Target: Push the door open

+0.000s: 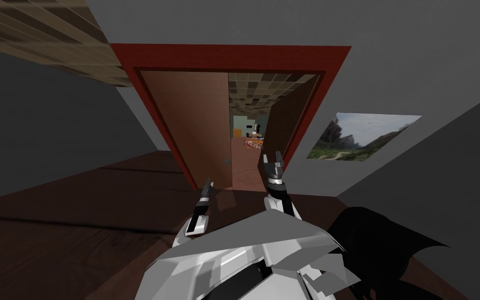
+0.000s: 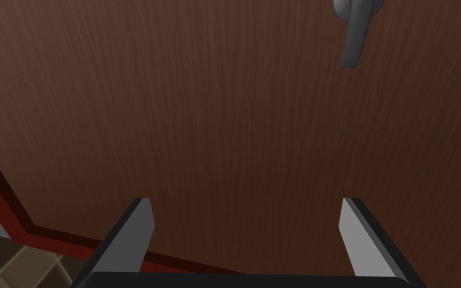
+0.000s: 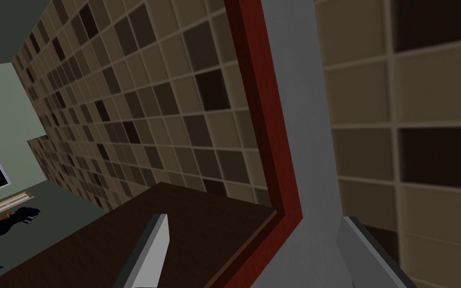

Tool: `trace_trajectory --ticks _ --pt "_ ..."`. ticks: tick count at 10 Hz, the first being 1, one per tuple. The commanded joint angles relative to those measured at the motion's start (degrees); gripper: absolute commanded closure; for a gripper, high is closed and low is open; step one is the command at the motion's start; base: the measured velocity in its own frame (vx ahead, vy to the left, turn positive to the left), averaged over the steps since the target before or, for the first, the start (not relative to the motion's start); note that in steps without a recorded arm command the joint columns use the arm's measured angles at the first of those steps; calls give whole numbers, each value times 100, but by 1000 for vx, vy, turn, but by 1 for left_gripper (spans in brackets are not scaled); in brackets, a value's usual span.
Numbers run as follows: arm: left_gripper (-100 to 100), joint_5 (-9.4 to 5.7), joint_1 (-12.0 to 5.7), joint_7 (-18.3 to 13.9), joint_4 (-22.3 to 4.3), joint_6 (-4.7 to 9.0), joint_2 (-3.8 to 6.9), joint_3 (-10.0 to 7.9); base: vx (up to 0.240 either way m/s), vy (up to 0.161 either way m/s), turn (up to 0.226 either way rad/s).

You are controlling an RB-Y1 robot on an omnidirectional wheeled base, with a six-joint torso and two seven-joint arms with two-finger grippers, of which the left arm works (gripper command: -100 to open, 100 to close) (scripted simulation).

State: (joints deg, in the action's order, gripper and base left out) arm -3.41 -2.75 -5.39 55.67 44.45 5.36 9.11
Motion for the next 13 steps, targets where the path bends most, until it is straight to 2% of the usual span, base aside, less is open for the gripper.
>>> trace_trajectory --ticks 1,6,7,8,13 --pt "-100 7 -89 20 -175 -11 -15 19 98 -15 -29" --pt "-100 30 -348 54 -799 66 -56 79 95 -14 -30" --pt "-100 38 -439 67 -1017 93 -74 100 127 -26 -35" --pt "-100 38 -439 67 -1017 93 -74 100 108 -13 -18" --pt "-100 56 -650 94 -1526 155 -122 148 82 1 -23"
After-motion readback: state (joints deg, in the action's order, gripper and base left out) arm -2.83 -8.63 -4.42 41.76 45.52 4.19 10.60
